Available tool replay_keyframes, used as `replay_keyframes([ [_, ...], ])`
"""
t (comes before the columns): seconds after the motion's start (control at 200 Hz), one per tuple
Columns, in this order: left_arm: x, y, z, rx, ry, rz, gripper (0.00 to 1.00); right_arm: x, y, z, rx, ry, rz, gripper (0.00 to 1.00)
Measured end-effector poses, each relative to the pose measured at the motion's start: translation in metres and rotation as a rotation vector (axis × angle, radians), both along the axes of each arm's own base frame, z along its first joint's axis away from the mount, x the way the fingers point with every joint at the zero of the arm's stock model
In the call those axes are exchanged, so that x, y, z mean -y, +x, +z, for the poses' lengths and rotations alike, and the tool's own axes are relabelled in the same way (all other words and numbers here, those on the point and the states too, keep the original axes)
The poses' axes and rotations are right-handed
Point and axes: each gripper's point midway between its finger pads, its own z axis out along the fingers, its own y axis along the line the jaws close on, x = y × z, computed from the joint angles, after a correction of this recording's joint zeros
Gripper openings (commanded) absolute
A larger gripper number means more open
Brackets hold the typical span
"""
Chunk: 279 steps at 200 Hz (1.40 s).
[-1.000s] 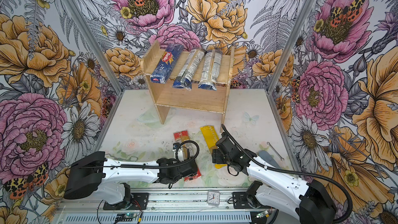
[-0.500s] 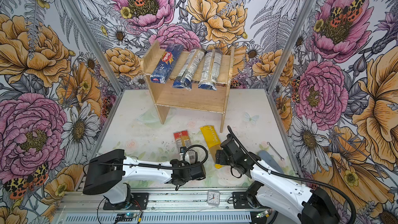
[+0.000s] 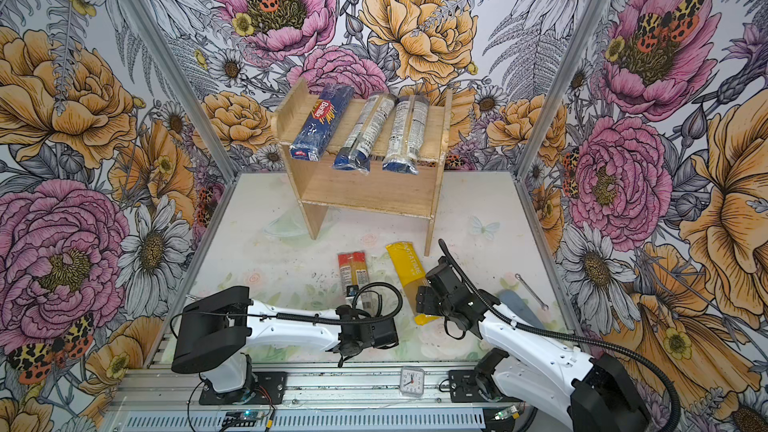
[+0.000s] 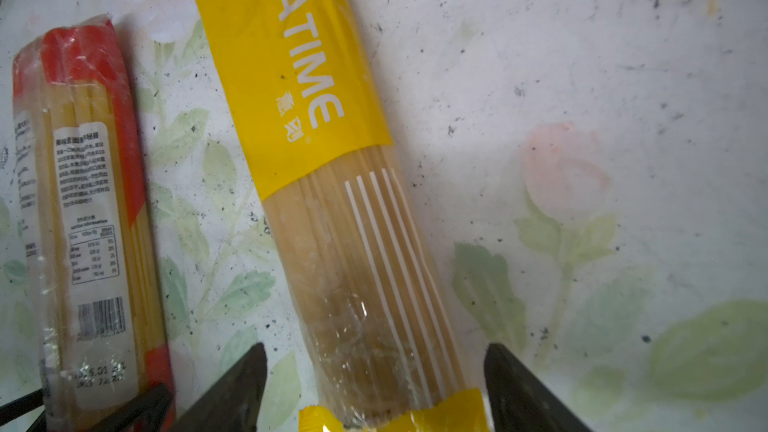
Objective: Place and organize the pasta boxes and bags onto the shelf
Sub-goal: 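Close the left gripper on the red-labelled bag while the right grips the PASTATIME bag, then lift the red-labelled bag upright with the left gripper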
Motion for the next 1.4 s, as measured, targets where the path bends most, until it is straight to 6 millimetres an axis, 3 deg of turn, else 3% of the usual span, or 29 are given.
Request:
replay_keyframes([
  [0.375, -0.009, -0.001, 0.001, 0.012, 0.042, -0.04, 0.99, -0.002, 0.002, -0.002, -0.015, 0.003, 0.005, 0.83],
  [0.535, -0.009, -0.002, 0.002, 0.027, 0.064, -0.08, 0.81, -0.004, 0.005, 0.003, -0.005, 0.011, 0.005, 0.83],
  [0.701, -0.012, -0.001, 0.002, 0.046, 0.086, -0.103, 0.76, -0.004, 0.006, 0.004, -0.006, 0.01, 0.005, 0.83],
  [0.831, -0.017, -0.002, 0.002, 0.058, 0.104, -0.123, 0.65, -0.008, 0.009, 0.007, -0.009, 0.016, 0.008, 0.82],
  [0.901, -0.023, -0.002, 0.003, 0.065, 0.113, -0.125, 0.56, -0.011, 0.012, 0.009, -0.009, 0.018, 0.009, 0.82],
  [1.201, -0.057, -0.005, 0.008, 0.096, 0.119, -0.102, 0.41, -0.016, 0.017, 0.011, -0.021, 0.018, 0.013, 0.82],
  [1.396, -0.069, -0.005, 0.015, 0.112, 0.111, -0.097, 0.29, -0.018, 0.02, 0.009, -0.032, 0.01, 0.012, 0.82],
])
